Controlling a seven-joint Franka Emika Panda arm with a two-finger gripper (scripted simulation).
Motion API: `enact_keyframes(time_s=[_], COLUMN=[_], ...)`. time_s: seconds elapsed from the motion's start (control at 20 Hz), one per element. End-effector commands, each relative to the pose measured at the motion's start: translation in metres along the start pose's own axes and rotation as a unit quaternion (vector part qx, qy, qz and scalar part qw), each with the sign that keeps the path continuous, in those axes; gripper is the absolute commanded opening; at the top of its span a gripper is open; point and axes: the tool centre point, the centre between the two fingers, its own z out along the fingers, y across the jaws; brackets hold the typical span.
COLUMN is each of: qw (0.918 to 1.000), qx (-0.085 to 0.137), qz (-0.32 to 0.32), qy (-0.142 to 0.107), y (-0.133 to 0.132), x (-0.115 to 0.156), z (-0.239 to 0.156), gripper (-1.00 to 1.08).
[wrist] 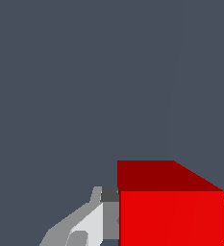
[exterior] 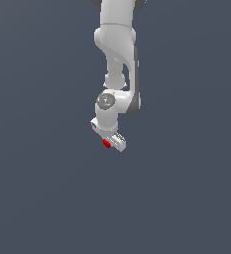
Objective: Pick up the red cube and move it to a goal position.
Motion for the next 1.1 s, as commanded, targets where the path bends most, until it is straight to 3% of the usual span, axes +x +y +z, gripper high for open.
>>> enact_keyframes(time_s=[0.0, 1.05], qw=[1.0, 1.0], qx=[0.001, 0.001], qz=[-0.001, -0.001], qy=[0.001, 0.001], y=[-0.008, -0.13], x=[0.002, 0.036], z=[0.0, -0.002], gripper=[-1.0, -1.0])
